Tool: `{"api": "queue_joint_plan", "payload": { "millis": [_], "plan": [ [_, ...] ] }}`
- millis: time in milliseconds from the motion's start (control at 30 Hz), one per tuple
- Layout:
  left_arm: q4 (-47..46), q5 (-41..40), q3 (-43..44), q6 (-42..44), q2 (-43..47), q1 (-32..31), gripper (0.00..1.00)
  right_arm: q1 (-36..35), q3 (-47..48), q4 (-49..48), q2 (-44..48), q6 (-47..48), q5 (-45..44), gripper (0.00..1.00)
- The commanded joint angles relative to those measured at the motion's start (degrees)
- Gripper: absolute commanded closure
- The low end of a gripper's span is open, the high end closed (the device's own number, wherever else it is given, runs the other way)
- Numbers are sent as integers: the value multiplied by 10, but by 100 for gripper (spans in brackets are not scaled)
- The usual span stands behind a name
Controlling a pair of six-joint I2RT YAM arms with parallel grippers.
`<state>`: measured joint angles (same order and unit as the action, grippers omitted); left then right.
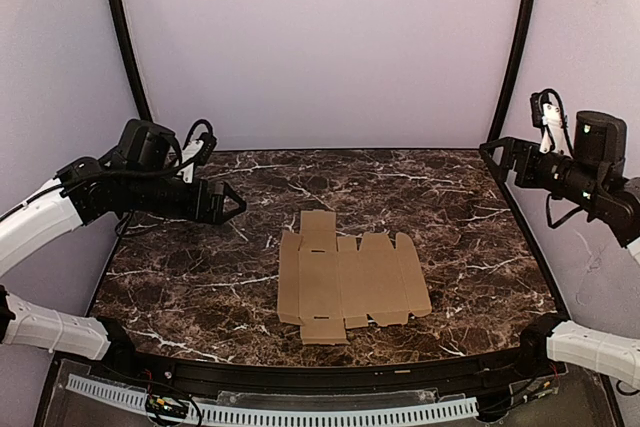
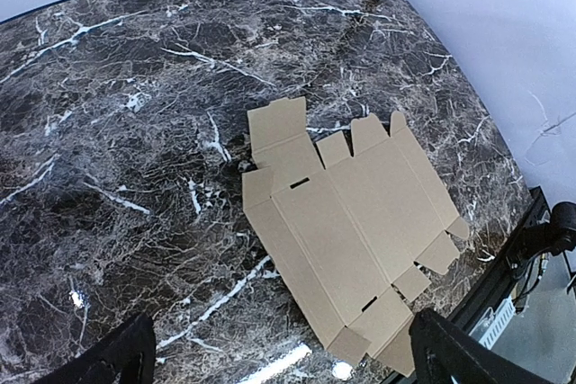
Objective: Fold the paper box
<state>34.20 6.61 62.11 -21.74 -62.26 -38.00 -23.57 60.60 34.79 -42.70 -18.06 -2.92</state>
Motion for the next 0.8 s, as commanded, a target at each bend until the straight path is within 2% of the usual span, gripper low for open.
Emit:
{"api": "queue_joint_plan", "payload": {
  "millis": [0, 200, 467, 767],
  "plan": [
    [13, -27, -7, -14, -6, -1, 1, -4, -2, 19, -8, -1, -26, 1],
    [16, 0, -24, -25, -21, -2, 1, -4, -10, 20, -1, 43, 20, 1],
    [2, -10, -78, -59, -14, -15, 1, -11, -11, 26, -37, 92, 114, 1],
    [-131, 80, -188, -156, -25, -30, 1, -117, -22, -4, -89, 72, 63, 1]
  ]
}}
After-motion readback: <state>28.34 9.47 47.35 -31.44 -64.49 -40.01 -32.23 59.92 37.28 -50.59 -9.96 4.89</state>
